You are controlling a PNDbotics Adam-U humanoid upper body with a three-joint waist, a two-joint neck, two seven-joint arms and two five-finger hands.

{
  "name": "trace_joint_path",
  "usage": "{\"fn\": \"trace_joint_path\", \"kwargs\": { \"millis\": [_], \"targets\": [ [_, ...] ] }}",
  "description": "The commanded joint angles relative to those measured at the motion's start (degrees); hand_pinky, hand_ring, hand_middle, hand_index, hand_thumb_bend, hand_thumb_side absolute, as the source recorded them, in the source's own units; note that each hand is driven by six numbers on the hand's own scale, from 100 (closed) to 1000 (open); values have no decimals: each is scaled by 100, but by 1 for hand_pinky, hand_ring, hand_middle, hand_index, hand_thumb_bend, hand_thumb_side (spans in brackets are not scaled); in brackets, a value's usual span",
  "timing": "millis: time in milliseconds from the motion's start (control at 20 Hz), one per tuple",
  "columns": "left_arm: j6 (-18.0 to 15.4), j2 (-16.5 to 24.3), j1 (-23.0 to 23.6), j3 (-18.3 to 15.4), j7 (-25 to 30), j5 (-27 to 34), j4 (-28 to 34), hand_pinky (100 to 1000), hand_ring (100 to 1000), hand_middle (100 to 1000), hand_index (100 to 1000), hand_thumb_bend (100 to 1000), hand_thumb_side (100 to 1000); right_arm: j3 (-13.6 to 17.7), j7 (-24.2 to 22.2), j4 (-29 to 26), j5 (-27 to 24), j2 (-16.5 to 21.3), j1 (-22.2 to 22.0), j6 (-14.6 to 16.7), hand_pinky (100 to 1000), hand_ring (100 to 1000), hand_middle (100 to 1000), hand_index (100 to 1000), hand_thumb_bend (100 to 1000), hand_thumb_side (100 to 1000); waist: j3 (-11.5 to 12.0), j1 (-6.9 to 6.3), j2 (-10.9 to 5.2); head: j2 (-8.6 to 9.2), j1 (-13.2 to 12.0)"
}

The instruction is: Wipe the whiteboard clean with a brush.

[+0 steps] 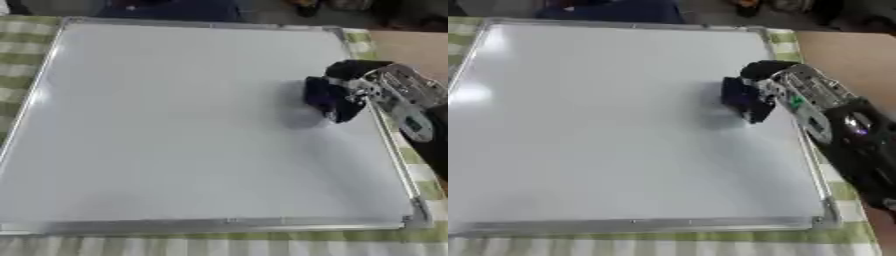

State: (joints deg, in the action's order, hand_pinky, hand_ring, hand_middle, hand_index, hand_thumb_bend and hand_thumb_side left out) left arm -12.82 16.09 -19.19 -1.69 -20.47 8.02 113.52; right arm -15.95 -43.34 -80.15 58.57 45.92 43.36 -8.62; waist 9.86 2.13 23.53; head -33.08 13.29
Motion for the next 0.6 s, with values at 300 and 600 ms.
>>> {"fn": "trace_joint_path", "kwargs": {
  "millis": [300,600],
  "targets": [
    [-1,73,-74,-31,26,1,107,661,782,768,829,277,1000,-36,81,350,186,1,-32,-5,551,782,549,283,100,155,-11,-57,-48,74,2],
    [-4,78,-87,-29,38,5,107,661,782,767,829,279,1000,-33,41,236,48,34,-23,-13,549,779,547,282,100,158,-27,-57,-60,78,-12]
  ]
}}
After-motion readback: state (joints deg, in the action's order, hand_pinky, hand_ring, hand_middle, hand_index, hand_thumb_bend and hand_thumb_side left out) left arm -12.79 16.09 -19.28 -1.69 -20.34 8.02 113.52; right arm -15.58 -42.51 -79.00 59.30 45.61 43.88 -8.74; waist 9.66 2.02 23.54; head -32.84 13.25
